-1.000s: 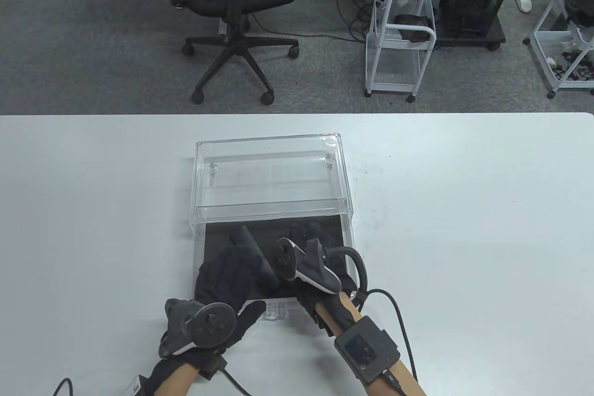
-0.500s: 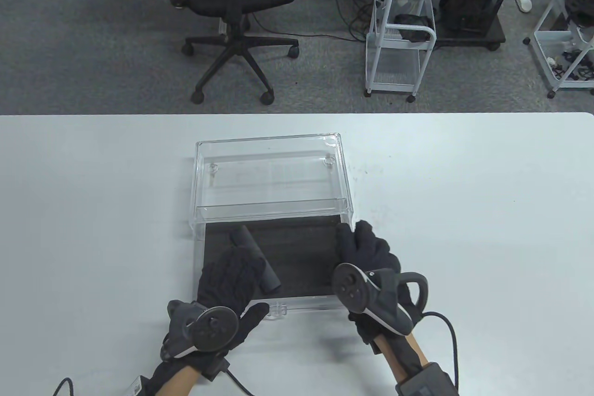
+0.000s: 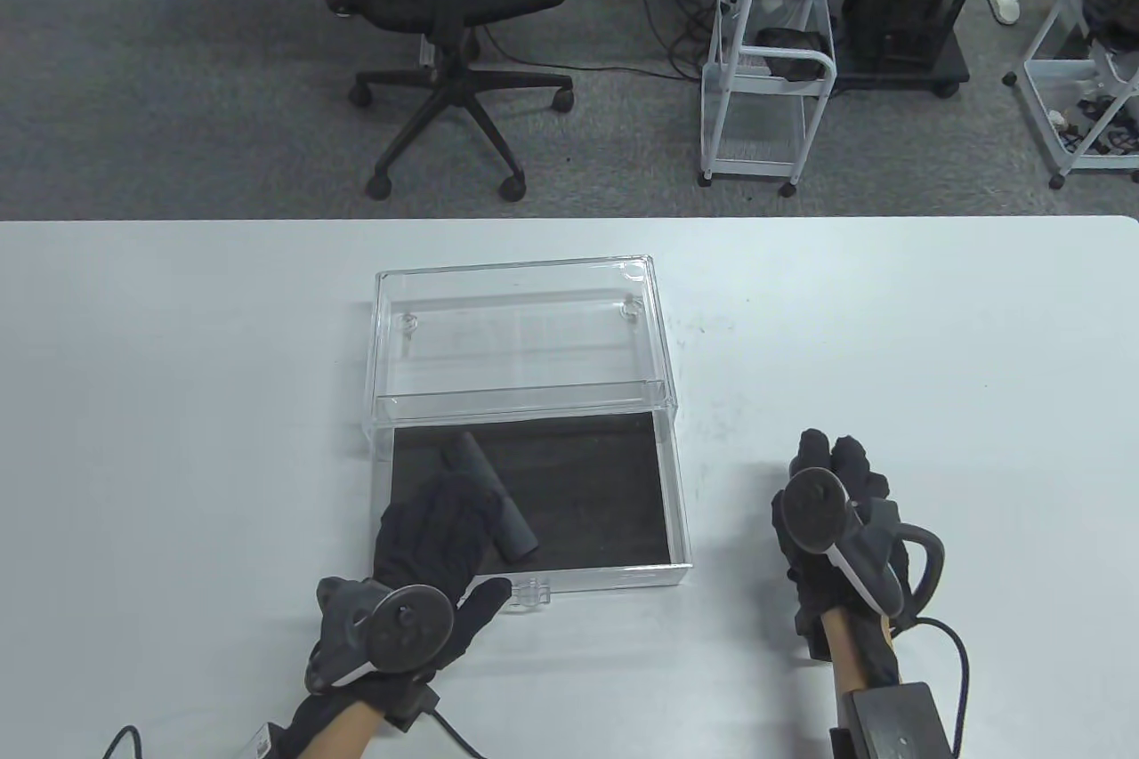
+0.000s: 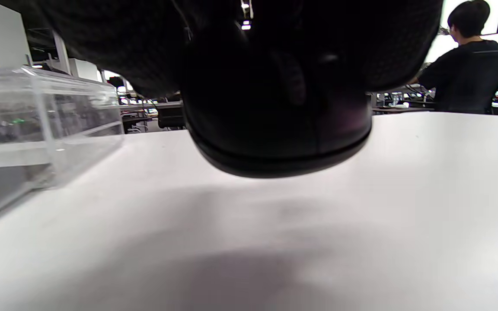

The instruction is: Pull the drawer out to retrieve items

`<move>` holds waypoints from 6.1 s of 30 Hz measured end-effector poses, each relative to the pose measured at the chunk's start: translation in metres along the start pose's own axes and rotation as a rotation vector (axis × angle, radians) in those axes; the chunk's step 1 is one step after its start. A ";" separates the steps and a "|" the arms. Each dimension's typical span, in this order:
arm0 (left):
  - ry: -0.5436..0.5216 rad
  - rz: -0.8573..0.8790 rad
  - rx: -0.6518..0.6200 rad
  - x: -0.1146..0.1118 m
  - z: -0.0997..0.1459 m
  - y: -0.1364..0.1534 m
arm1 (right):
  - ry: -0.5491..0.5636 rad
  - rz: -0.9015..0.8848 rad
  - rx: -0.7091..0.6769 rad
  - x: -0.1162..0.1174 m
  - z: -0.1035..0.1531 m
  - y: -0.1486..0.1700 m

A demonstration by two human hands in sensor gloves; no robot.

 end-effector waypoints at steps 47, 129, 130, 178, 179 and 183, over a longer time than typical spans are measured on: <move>-0.040 -0.157 -0.015 0.020 -0.002 -0.019 | -0.061 -0.105 -0.613 0.005 0.112 -0.149; -0.143 -0.308 -0.262 0.007 -0.020 -0.083 | 0.434 0.149 -0.717 -0.017 0.134 -0.152; -0.158 -0.279 -0.269 0.010 -0.019 -0.082 | 0.446 0.134 -0.686 -0.021 0.131 -0.148; -0.094 -0.164 -0.187 0.011 -0.026 -0.062 | -0.249 0.304 0.130 0.051 0.007 -0.044; -0.092 -0.163 -0.185 0.011 -0.027 -0.061 | -0.249 0.304 0.130 0.051 0.008 -0.044; -0.090 -0.158 -0.178 0.011 -0.027 -0.060 | -0.177 0.300 0.124 0.038 0.014 -0.049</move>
Point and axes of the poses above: the tracker on the back of each hand, its own y axis roughly to the little-finger side, its own z axis roughly from the fingertips to the wrist, x = y × z, the point moved 3 cm from there along -z, roughly from the wrist to the fingertips, and after that the axes turned 6 degrees about -y, right-handed, at the moved point
